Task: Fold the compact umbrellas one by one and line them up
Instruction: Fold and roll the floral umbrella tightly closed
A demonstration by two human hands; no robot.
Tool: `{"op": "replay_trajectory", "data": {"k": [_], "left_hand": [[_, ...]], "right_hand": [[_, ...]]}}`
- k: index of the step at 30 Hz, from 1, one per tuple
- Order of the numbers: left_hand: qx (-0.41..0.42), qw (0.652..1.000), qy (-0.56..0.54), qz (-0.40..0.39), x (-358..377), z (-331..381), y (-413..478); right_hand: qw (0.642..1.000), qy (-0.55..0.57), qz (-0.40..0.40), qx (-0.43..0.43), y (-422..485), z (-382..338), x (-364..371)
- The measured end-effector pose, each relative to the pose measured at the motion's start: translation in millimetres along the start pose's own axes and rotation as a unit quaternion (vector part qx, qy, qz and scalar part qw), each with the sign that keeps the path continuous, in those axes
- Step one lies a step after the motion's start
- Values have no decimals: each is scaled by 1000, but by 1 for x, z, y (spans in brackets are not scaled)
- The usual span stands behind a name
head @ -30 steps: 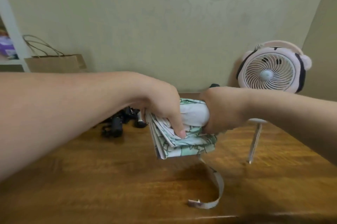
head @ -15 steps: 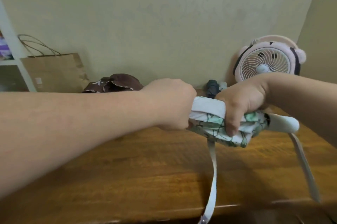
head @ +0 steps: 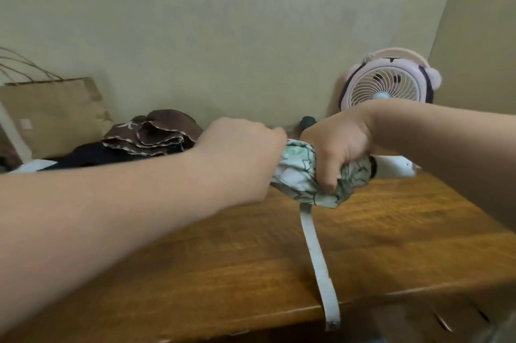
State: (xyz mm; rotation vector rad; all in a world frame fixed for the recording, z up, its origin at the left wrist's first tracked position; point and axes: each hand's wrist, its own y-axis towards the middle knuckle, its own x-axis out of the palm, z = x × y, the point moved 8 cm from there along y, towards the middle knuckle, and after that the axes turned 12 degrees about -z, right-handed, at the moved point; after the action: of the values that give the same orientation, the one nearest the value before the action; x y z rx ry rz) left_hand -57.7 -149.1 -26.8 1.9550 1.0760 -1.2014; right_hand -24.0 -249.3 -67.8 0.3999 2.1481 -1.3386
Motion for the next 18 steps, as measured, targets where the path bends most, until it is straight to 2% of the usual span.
{"op": "replay_trajectory", "data": {"k": [1,2,4,6,8,9,11,13,15,18], "left_hand": [[7,998,22,60,-6,5,-4],[18,996,23,84,-6,7,-6],[43,996,6,84,0,6,-6],[67,995,-15,76,6,5,-3],[82,995,-60,23,17,4,2],[88,990,-109,-34,23,2,5],[100,956,-228,-157,34,-2,9],[116,919,-290,-242,39,-2,7],[131,912,-291,-257,37,2,5],[109,956,-210,-174,36,10,7]], "right_hand": [[999,31,-24,3,1,3,3],[997,50,-52,8,2,5,6],[994,56,-94,23,3,8,13],[993,47,-98,38,3,8,15],[998,8,-51,44,1,2,11],[998,-31,-18,48,-1,-1,9],[992,-100,67,41,-3,-8,4],[990,-101,95,29,-4,-10,3],[997,-52,47,26,-3,-6,13],[1000,5,-6,24,1,0,18]]}}
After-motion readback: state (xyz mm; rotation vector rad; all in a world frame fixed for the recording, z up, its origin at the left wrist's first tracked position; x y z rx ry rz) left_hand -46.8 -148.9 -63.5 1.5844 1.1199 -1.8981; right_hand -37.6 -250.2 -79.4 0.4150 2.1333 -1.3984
